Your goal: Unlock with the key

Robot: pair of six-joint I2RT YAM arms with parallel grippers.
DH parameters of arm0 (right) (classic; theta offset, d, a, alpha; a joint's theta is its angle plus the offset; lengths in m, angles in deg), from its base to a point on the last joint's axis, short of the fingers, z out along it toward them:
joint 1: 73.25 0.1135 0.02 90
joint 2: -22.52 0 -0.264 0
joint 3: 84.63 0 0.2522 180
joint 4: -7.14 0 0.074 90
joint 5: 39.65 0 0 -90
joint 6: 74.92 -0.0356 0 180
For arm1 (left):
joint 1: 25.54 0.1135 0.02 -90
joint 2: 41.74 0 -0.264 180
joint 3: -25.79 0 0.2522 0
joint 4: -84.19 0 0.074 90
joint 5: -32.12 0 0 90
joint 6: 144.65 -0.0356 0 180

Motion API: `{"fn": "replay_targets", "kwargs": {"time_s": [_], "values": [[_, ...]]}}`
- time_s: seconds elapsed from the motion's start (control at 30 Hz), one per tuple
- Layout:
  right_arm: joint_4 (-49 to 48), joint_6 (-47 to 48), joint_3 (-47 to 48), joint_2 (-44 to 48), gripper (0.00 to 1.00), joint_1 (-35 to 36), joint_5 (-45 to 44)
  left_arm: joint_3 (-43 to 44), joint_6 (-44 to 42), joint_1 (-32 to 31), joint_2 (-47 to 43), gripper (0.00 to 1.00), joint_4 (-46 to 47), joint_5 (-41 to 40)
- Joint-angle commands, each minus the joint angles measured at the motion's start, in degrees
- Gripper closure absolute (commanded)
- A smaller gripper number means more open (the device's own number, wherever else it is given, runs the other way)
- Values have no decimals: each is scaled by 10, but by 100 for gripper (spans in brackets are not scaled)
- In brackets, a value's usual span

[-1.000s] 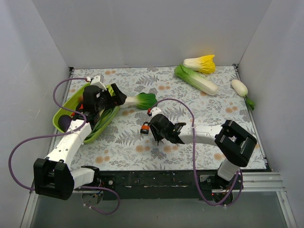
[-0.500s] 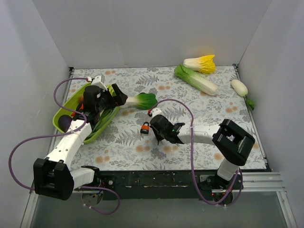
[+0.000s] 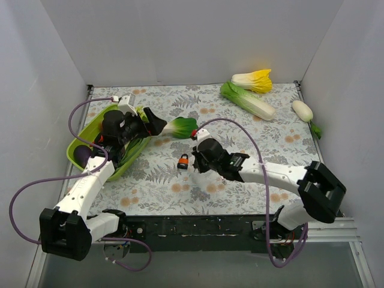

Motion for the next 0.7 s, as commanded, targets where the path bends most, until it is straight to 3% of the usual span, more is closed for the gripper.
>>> {"fn": "replay_targets", "kwargs": {"time_s": [0.0, 0.13, 0.33, 0.5, 0.67], "values": [[-33, 3, -16, 87, 99, -26, 87, -17, -15, -10, -37, 3, 69, 110], [-44, -10, -29, 128, 99, -71, 233, -30, -23, -29, -45, 4, 108, 205], [-34, -24, -9, 182, 99, -119, 348, -46, -34, -77, -47, 3, 158, 352], [-23, -62, 17, 211, 99, -144, 408, -52, -50, -115, -44, 2, 168, 395], [-23, -110, 32, 235, 99, -155, 437, -61, -82, -142, -47, 3, 161, 382]]}}
